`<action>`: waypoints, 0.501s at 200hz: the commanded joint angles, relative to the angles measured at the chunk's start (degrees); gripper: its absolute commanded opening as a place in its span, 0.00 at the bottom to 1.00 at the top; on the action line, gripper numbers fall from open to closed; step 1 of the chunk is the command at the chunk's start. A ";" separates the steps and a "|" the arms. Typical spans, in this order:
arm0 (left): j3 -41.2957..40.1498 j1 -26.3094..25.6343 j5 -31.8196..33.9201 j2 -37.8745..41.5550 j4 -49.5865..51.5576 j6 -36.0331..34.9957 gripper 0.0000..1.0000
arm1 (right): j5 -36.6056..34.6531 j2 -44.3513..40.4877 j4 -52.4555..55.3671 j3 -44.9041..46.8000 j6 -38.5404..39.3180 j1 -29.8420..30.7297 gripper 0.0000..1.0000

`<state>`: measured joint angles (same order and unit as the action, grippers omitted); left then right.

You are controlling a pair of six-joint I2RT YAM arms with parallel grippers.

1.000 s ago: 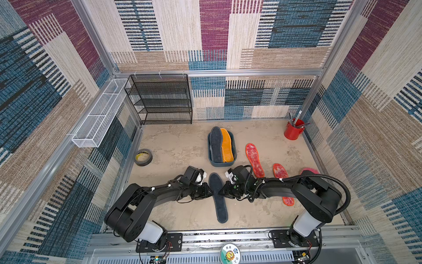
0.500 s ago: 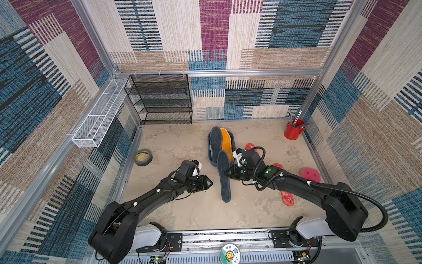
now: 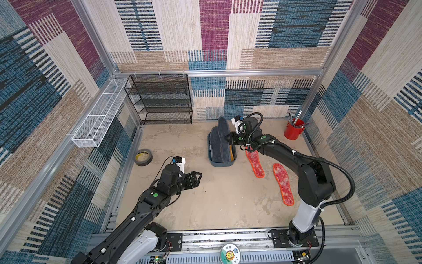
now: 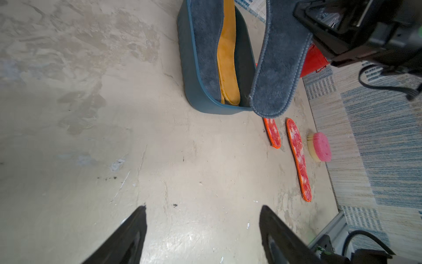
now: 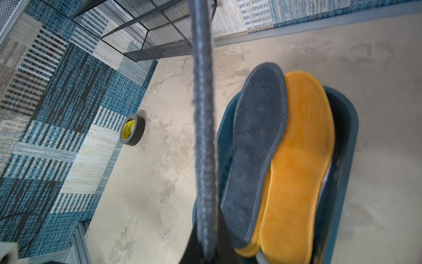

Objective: Put the insoles into the storage box
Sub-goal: Pick up the insole from the center of the board, then place the insole in the storage box.

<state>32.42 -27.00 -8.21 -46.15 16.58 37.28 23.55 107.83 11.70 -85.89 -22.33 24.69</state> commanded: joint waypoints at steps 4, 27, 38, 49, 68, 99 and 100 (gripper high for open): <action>-0.33 0.20 4.17 2.87 3.55 -1.99 0.82 | 4.34 5.02 -0.84 -5.52 3.11 -1.71 0.00; -0.26 0.29 5.63 4.99 5.12 -2.03 0.84 | 8.68 7.18 -3.01 -5.56 2.20 -3.27 0.00; -0.34 0.37 5.92 5.45 5.31 -1.95 0.84 | 11.13 8.36 -3.44 -5.53 1.66 -3.97 0.00; -0.43 0.37 5.79 5.39 5.13 -2.11 0.84 | 12.73 9.24 -4.41 -5.08 1.23 -4.38 0.00; -0.34 0.46 5.57 4.86 4.97 -2.32 0.84 | 13.24 10.26 -5.60 -4.14 0.93 -4.71 0.00; -0.17 0.49 5.04 4.14 4.61 -2.38 0.84 | 13.95 10.07 -9.40 -0.53 -1.99 -5.09 0.00; -0.17 0.48 5.04 4.14 4.60 -2.38 0.84 | 13.92 10.05 -9.50 -0.43 -2.09 -5.09 0.00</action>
<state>32.12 -26.63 -3.27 -41.69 21.26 37.08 35.35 118.02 7.33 -88.29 -21.80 19.75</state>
